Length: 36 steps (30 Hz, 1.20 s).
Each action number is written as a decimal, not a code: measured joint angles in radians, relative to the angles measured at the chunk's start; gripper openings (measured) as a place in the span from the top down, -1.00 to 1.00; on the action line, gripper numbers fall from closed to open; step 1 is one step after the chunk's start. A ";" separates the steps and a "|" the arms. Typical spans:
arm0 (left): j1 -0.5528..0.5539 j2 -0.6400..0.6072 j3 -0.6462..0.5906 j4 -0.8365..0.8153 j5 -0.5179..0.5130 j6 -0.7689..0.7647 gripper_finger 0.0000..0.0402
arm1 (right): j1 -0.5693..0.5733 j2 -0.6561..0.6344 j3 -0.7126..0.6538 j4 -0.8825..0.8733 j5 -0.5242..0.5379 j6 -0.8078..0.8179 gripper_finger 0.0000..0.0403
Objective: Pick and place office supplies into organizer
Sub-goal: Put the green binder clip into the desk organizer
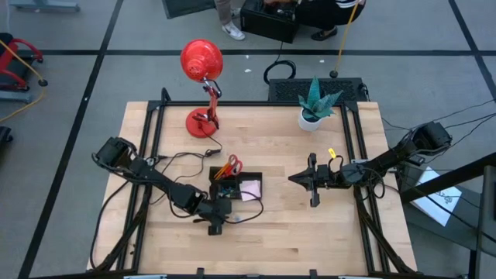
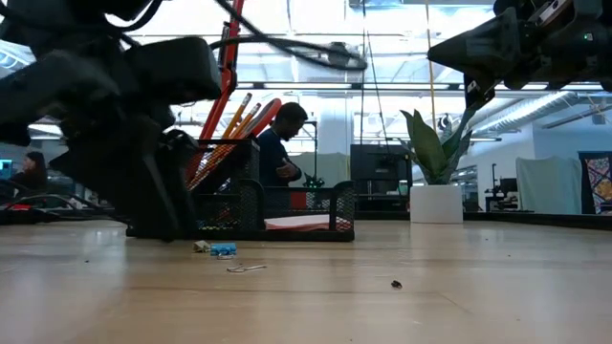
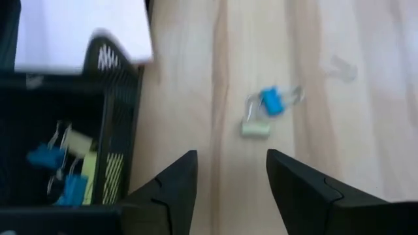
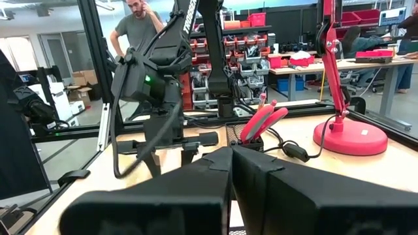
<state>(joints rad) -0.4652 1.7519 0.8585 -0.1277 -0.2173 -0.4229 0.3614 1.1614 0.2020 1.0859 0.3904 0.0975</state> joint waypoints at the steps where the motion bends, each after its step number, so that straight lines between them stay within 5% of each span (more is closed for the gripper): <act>1: -0.001 0.000 0.001 0.017 0.000 0.004 0.06 | 0.000 0.000 0.000 0.000 0.000 0.000 0.98; 23: -0.035 -0.002 0.002 0.109 0.055 0.178 0.06 | 0.000 0.000 0.000 0.002 0.000 0.002 0.98; 36: -0.008 -0.003 0.003 0.132 0.073 0.149 0.06 | 0.000 0.000 0.000 0.002 -0.001 0.002 0.98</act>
<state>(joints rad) -0.4728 1.7493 0.8612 0.0042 -0.1441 -0.2736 0.3617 1.1610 0.2020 1.0874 0.3897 0.0998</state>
